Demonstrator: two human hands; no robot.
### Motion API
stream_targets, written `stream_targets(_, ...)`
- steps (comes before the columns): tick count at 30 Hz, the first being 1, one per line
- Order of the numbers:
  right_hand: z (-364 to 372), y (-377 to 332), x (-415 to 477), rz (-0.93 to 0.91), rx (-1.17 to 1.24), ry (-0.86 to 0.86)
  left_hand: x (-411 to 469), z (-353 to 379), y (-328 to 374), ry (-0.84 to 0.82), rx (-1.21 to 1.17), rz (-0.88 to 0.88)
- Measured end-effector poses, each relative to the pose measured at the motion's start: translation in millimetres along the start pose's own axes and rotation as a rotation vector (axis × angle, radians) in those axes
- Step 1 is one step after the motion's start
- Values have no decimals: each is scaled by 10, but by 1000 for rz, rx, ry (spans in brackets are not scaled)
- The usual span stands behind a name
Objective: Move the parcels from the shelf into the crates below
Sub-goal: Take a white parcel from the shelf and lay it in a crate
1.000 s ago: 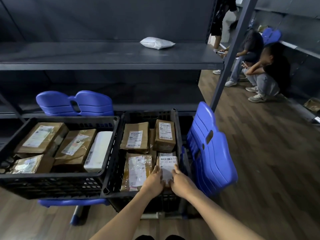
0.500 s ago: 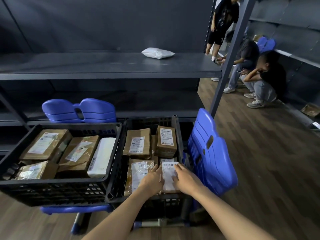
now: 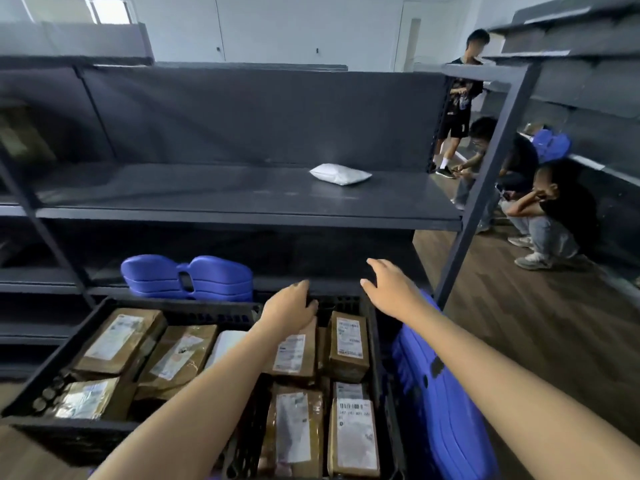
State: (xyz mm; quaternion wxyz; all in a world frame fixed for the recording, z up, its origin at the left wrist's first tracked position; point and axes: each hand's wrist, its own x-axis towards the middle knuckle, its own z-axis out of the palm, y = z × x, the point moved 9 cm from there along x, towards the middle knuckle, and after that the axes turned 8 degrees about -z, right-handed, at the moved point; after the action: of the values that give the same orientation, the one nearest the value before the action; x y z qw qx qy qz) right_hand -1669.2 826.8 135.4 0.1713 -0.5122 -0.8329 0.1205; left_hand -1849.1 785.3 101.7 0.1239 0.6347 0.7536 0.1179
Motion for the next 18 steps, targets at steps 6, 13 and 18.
stream_targets(6,-398,-84,850,-10,-93,51,702,-611,7,114,31,62)
stream_targets(13,-526,-56,1686,54,-176,71,1558,-1082,62,169,95,121)
stream_targets(18,-541,88,2250,82,-227,49,2173,-1268,179,180,81,142)
